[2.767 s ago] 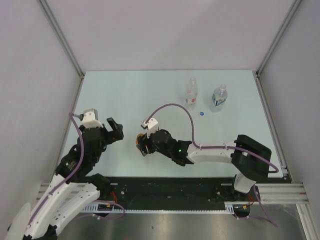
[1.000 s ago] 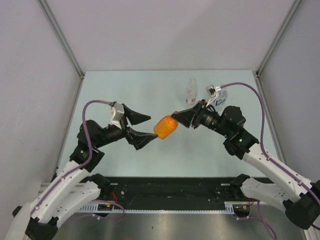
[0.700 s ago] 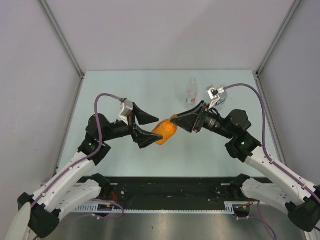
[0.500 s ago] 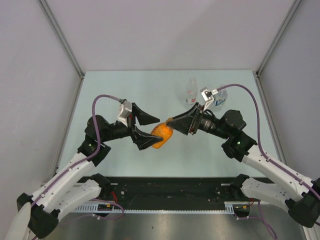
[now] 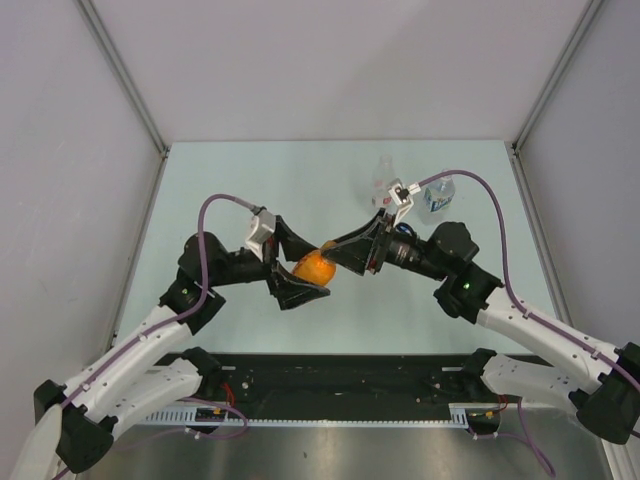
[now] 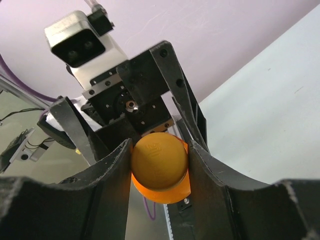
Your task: Unscrew the bottle caps
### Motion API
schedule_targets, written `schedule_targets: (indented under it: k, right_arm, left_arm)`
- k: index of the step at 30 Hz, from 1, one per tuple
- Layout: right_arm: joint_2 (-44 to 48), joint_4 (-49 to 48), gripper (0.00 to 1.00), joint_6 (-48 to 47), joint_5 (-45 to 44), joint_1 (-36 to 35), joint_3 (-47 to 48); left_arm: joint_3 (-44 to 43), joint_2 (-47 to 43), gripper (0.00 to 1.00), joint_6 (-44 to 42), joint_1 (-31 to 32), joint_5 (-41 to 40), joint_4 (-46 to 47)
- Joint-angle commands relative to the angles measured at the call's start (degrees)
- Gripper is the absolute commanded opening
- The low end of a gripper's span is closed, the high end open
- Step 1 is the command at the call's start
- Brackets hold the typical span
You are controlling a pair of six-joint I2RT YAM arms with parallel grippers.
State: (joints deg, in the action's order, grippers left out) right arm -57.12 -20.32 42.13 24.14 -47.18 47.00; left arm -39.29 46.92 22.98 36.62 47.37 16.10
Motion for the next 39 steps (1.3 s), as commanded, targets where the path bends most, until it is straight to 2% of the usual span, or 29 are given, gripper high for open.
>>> schedule_targets:
  k: [1,7,10,11,13,14,16,17,19,20,21,22,24,25,27,28,30,31,33,34,39]
  right_arm:
    - [1.05,-4.47,0.0,-1.7,-1.73,-0.46,2.83]
    - [1.75,-3.85,0.0,-2.49,-1.64,-0.46,3.71]
    - [1.66,-3.5,0.0,-2.75,-1.55,-0.55,3.8]
    - [1.75,-3.5,0.0,-2.84,-1.47,-0.81,3.8]
    - [1.93,-3.07,0.0,-3.02,-1.55,-0.9,3.88]
    - [1.84,-2.89,0.0,-3.37,-1.47,-1.07,3.89]
    - [2.1,-2.28,0.0,-3.63,-1.64,-1.16,3.89]
    - [2.02,-2.1,0.0,-3.63,-1.64,-1.25,3.89]
    - [1.93,-1.92,0.0,-3.63,-0.85,-1.16,3.97]
    - [1.93,-1.66,0.04,-3.55,-0.68,-1.25,4.06]
    - [1.93,-1.05,0.16,-3.46,-1.11,-1.25,4.32]
    - [2.01,0.26,0.41,-3.54,-1.46,-1.25,4.67]
    - [2.8,2.2,0.56,-3.9,-3.91,-1.25,5.38]
    - [4.02,4.21,0.64,-4.24,-4.88,-1.34,6.51]
    - [5.35,6.5,0.7,-5.38,-8.12,-1.51,7.48]
    - [6.31,7.82,0.73,-5.74,-9.45,-1.51,9.14]
    - [6.85,11.68,0.75,-6.27,-13.57,-1.43,10.82]
    - [7.02,12.57,0.78,-6.18,-15.07,-1.43,11.44]
    - [7.11,15.03,0.78,-5.83,-19.1,-1.69,12.67]
    - [6.94,15.74,0.78,-5.48,-20.26,-1.95,12.94]
    - [3.7,22.4,0.78,-3.2,-26.49,-2.57,15.57]
  left_arm:
    - [0.97,-0.69,1.0,-1.71,0.29,1.05,0.16]
    - [1.32,-0.33,0.99,-2.15,0.29,1.05,0.16]
    - [1.32,-0.25,0.89,-2.15,0.29,1.58,0.95]
    - [1.23,0.02,0.79,-2.07,0.29,2.28,1.21]
    - [1.06,0.28,0.7,-2.06,0.38,2.55,1.48]
    - [0.88,0.46,0.62,-2.06,0.29,2.72,1.48]
    - [0.7,0.72,0.57,-2.24,0.29,2.72,1.39]
    - [0.62,0.81,0.51,-2.24,0.29,2.81,1.39]
    - [0.44,0.98,0.48,-2.42,0.29,2.72,1.48]
    - [0.27,1.07,0.42,-2.5,0.38,2.81,1.39]
    - [0.09,1.07,0.41,-2.77,0.29,2.46,1.04]
    - [-0.09,0.99,0.41,-2.94,0.29,2.11,0.61]
    - [-0.7,0.72,0.38,-4.17,0.29,0.02,-1.32]
    - [-1.05,0.63,0.33,-4.7,0.29,-1.31,-2.46]
    - [-1.75,0.28,0.24,-6.36,0.38,-4.9,-4.83]
    - [-1.93,0.19,0.15,-6.81,0.38,-6.05,-5.63]
    - [-2.37,0.02,0.06,-8.12,0.64,-8.87,-7.13]
    - [-2.55,-0.33,0.0,-8.56,0.91,-12.71,-7.74]
    - [-2.81,-0.86,0.0,-10.05,1.87,-16.07,-9.06]
    - [-2.81,-1.47,0.0,-10.58,2.57,-21.13,-9.41]
    - [-2.81,-3.32,0.0,-16.81,9.32,-36.54,-11.44]
